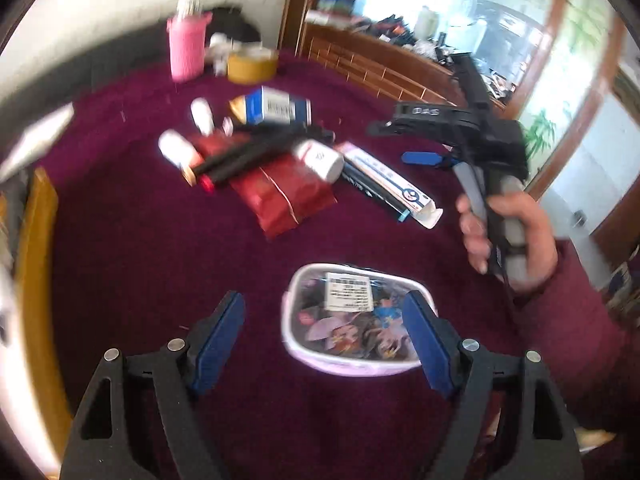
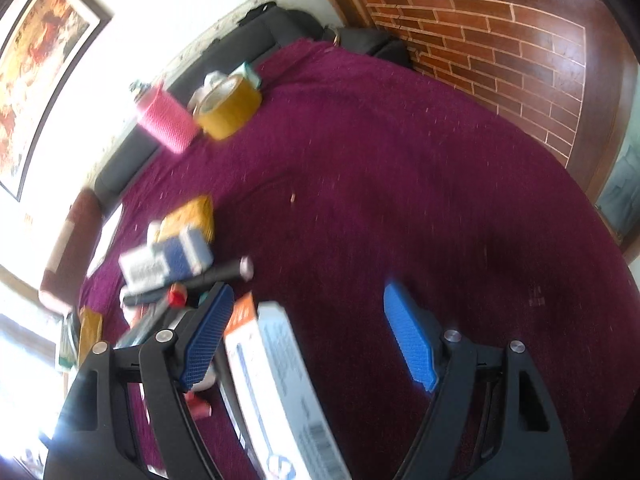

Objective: Organize objects
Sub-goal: 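Lift the cartoon pouch off the table with the left tool, then grasp the long white ointment box with the right tool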

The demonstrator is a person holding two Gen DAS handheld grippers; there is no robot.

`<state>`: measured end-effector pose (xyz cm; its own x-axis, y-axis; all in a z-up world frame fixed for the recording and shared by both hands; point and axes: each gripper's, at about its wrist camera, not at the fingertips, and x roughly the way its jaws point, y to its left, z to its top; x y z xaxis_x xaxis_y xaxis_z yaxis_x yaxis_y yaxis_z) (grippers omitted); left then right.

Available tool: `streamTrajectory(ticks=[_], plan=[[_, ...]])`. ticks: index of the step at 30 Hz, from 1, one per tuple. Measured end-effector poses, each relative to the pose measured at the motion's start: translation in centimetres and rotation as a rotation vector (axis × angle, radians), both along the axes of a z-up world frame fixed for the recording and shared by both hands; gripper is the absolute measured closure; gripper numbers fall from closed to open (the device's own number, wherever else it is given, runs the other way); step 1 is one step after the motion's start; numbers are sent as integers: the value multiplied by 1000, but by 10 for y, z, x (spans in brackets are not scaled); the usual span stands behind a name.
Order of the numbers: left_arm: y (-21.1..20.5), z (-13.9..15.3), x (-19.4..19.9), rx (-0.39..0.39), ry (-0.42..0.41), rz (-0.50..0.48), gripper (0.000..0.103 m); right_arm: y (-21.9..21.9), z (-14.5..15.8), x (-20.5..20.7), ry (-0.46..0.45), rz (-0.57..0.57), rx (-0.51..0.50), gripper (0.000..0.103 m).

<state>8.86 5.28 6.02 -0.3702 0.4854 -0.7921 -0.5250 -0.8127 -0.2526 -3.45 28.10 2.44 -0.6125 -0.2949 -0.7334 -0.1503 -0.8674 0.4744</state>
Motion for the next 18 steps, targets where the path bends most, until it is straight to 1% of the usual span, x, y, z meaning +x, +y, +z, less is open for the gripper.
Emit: streamTrajectory(ticks=[2,3,4,5,6,7,8,9,10,11,12,14,15,16,18], plan=[[14,-13,-7,11,-67,27,27,-5,0,6,-33,49,16,26],[22,-17,-8,10,-71,37,22,-6,1,9,-43,66,23,26],[32,-16,-6,7,-33,45,16,-7,2,12,-50,83,34,26],[42,-19,-4,5,-17,38,13,-8,3,13,-57,96,46,26],[54,-25,-1,-8,-12,24,13,-9,4,15,-62,110,57,26],[59,-33,0,-17,-33,6,13,-11,5,17,-65,123,68,26],[65,-37,5,-26,-5,-5,19,-13,7,17,-66,138,79,26],[69,-36,14,-25,36,-41,22,-14,8,18,-66,151,92,26],[70,-38,16,-3,16,-71,34,-17,11,19,-65,166,114,26],[65,-37,16,36,-5,-72,47,-20,13,20,-62,183,138,26],[58,-34,15,74,-20,-64,52,-25,16,21,-57,206,168,26],[41,-30,14,134,-33,-43,68,-35,17,21,-60,250,219,26],[32,-28,14,151,-34,-28,75,-41,17,22,-65,275,235,26],[25,-28,14,147,-31,-15,82,-47,15,21,-72,301,257,26],[11,-31,14,150,-46,12,82,-60,11,22,-88,320,337,26]])
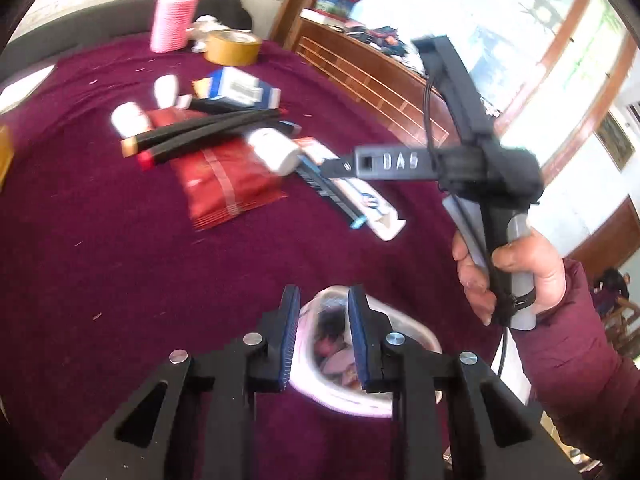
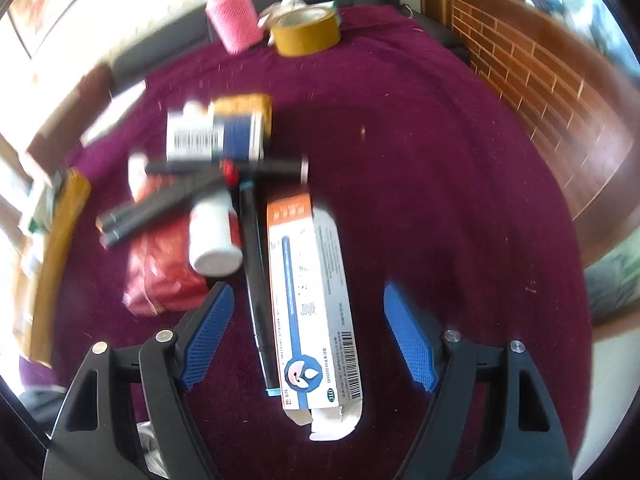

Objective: Organize objects
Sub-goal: 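Grasp the long white ointment box with the right tool, then carry the cartoon pouch and white ointment box toward the tray with both tools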

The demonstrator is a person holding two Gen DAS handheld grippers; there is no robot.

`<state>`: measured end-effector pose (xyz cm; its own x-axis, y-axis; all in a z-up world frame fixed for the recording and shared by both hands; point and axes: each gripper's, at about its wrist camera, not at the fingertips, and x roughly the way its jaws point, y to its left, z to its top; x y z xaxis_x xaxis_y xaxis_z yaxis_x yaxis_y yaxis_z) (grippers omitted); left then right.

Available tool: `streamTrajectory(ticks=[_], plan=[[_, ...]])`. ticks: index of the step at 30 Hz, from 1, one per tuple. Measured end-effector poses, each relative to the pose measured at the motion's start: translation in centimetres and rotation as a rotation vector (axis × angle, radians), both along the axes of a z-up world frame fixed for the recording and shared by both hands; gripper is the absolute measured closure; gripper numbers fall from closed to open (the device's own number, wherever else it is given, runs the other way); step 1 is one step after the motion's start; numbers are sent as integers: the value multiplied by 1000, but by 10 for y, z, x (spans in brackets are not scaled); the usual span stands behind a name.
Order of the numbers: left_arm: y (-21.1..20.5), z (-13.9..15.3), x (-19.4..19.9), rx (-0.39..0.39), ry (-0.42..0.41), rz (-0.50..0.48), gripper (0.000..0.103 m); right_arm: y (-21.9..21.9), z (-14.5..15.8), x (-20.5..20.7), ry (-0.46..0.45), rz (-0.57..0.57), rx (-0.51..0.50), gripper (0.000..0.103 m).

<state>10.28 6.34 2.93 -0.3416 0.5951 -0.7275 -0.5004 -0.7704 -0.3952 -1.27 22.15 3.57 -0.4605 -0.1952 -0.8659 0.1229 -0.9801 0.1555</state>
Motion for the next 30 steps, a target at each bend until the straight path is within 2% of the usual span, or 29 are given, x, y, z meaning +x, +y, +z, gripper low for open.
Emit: streamTrajectory(ticks=[3,4,5,6,7,8,10,13,17,21,23,27,30], plan=[[-10,-9,-1,3,-60,29,80,-15,-8,-2,11,24,126,26],[-13,-13,-1,22,-86,41,76,-17,-11,-3,8,29,148,30],[-12,-12,-4,36,-104,41,72,-18,-14,-4,-5,24,152,45],[-14,-13,-4,48,-116,38,70,-16,-14,-4,-5,8,146,49],[-15,-12,-3,52,-117,35,65,-11,-11,-3,-9,-4,122,62],[-17,-12,-2,61,-113,33,63,-7,-10,-2,-18,-13,95,68],[-21,-9,0,81,-104,23,60,7,-8,-1,-41,-38,43,68],[-19,-1,1,82,-76,4,50,24,-8,3,-49,-56,5,68],[-10,4,3,61,-81,-22,48,34,-7,8,-32,-96,44,68],[-10,6,15,52,-117,-30,48,28,-5,4,-15,-58,64,68],[-9,4,18,60,-128,-35,48,27,-4,4,-13,-44,18,67],[-7,-4,20,62,-166,-34,48,38,-9,-3,-48,-93,-60,67],[-9,-7,21,96,-203,-40,48,54,-7,1,-49,-130,-184,71]])
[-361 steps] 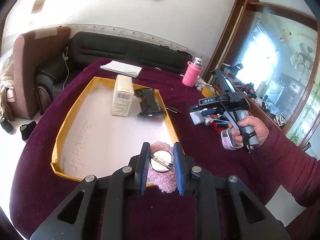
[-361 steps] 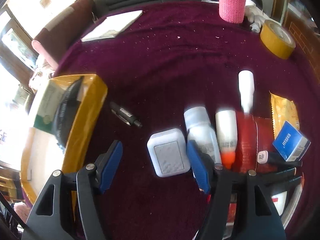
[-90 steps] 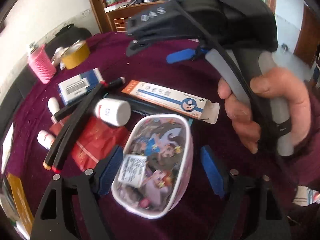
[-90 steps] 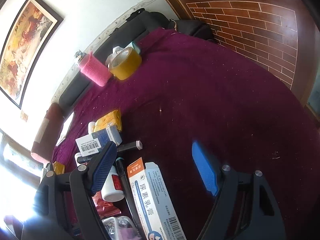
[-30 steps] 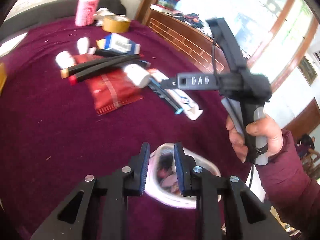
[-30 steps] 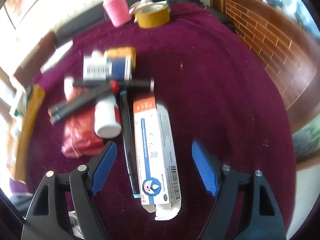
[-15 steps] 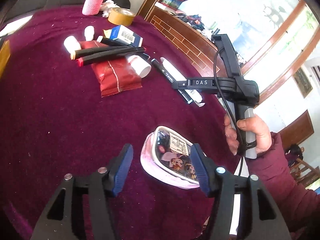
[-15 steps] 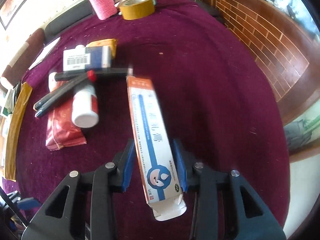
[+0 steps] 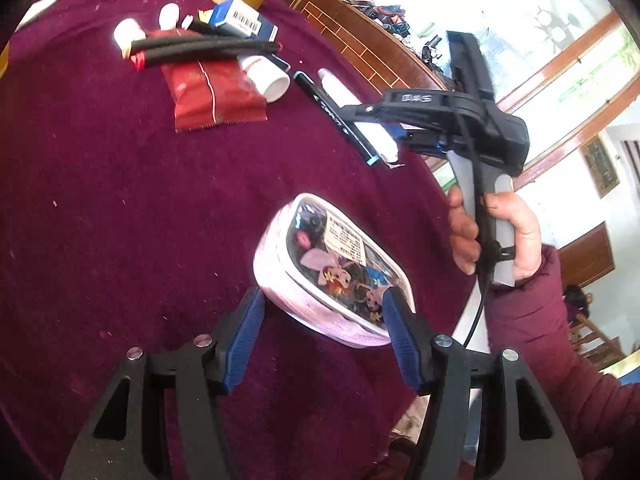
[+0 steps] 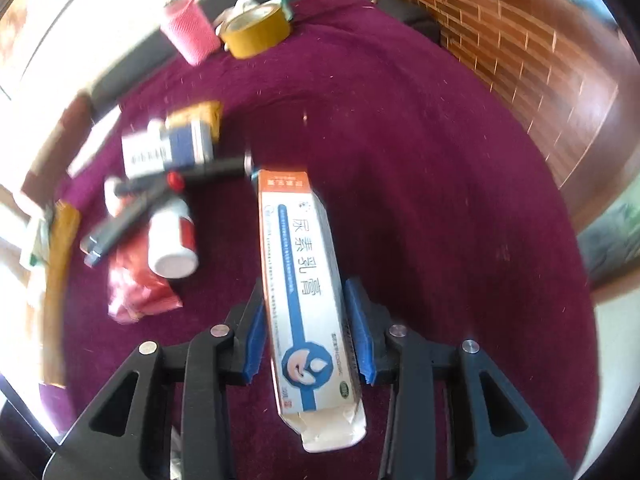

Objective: Organize objects
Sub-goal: 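Carry the cartoon pouch and white ointment box toward the tray with both tools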

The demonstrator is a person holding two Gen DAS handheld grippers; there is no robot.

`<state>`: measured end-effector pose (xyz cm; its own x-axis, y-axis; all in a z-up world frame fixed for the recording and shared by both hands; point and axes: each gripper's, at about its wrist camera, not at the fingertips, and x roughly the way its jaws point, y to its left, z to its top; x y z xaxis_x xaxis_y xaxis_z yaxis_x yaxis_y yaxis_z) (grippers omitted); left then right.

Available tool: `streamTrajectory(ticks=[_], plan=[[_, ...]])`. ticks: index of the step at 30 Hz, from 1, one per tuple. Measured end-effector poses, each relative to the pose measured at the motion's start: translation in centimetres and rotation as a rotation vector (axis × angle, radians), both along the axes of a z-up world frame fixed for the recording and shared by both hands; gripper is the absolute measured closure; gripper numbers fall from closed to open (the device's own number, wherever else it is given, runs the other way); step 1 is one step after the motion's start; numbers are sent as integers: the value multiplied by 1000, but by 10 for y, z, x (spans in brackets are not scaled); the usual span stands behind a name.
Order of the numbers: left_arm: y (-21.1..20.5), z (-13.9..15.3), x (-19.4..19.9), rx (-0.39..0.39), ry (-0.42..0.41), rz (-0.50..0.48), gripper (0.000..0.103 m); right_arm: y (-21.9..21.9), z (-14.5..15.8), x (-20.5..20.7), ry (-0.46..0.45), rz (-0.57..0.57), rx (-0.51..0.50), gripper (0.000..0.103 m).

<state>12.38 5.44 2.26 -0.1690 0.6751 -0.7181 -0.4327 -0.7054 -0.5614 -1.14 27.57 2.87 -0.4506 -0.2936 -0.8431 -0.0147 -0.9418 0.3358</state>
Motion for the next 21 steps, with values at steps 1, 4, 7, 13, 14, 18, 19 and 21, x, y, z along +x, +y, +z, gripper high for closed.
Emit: streamTrajectory(ticks=[1,4,7,13,14,18,19,21], plan=[[2,-1,-1,6,-9,-2,46,5,3,5,9,2,-51,76],[8,-1,-4,26,-30,0,34,11,10,20,30,18,-93,78],[18,-1,-12,29,-37,-6,32,4,14,42,32,88,-124,78],[31,-1,-31,85,-68,47,16,-15,4,79,9,196,-151,77],[36,-1,-34,74,-53,61,16,-18,6,84,19,190,-106,77],[67,4,-36,-59,63,86,12,-26,1,89,14,155,41,78],[75,5,-35,-96,97,91,9,-22,1,89,14,138,66,78],[92,3,-32,-152,171,94,2,-11,0,88,7,106,79,79]])
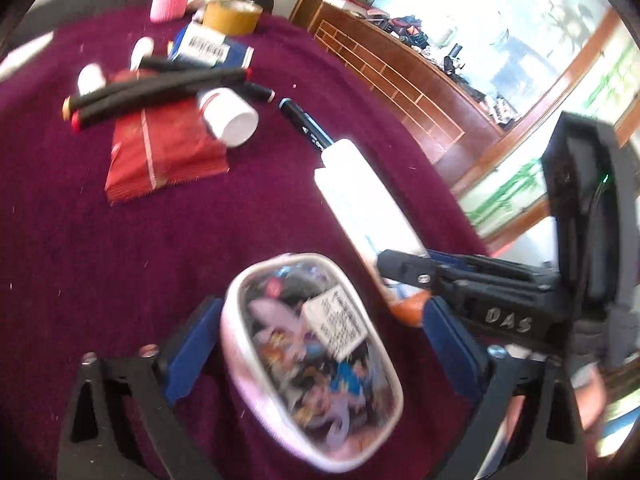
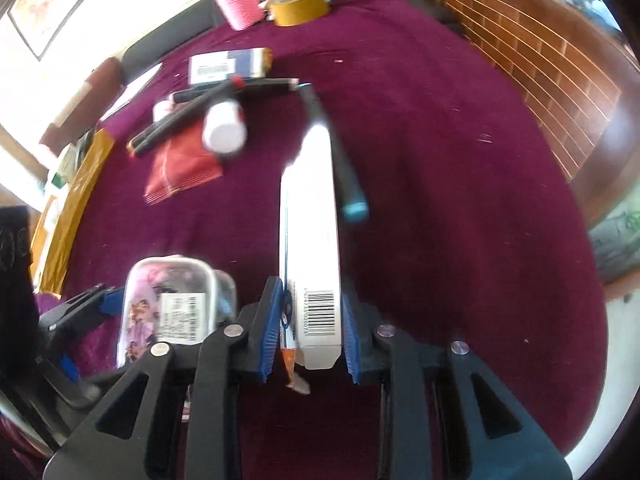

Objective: Organize objects
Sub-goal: 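Carry the cartoon pouch and white ointment box toward the tray with both tools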

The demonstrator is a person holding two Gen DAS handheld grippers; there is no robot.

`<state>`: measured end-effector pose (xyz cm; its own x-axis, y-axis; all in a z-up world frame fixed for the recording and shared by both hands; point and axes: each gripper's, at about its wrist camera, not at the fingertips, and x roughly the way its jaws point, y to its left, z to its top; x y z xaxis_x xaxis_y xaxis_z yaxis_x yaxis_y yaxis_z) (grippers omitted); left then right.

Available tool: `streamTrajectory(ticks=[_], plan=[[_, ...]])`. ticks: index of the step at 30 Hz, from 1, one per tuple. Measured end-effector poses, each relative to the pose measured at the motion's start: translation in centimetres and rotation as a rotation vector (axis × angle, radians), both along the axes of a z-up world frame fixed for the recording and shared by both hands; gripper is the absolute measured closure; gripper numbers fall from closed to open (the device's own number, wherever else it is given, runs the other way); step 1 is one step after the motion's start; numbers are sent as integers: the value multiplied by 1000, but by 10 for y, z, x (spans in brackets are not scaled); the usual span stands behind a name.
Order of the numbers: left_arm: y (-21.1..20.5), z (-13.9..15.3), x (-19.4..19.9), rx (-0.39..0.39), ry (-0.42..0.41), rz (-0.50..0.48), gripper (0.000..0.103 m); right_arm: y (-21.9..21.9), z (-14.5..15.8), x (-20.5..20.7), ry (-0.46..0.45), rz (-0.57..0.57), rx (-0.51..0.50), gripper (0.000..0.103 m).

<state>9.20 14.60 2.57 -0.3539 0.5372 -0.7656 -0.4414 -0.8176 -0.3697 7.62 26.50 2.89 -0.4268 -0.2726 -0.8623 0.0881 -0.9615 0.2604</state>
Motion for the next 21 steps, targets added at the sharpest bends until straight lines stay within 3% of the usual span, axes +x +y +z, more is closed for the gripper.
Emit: streamTrajectory(ticks=[3,4,5,11,15,16,18,21], plan=[[18,-4,10,-159,99,-74,7,19,0,-1,-3,-43,-77,60],[16,-1,13,-133,102,-103,30,27,0,2,6,-57,-91,55],[13,0,13,-100,97,-132,37,30,2,2,17,-68,-89,55],[-42,4,6,54,0,-89,38,18,1,-4,6,-20,-52,52],[-89,31,14,133,51,-17,39,-6,-2,-8,36,-1,41,52],[-99,40,15,147,61,-2,39,-11,-2,-11,45,-1,61,53],[-120,48,17,188,80,22,41,-18,-2,-11,50,6,80,81],[-149,62,23,219,146,53,42,-20,2,-5,60,17,51,89]])
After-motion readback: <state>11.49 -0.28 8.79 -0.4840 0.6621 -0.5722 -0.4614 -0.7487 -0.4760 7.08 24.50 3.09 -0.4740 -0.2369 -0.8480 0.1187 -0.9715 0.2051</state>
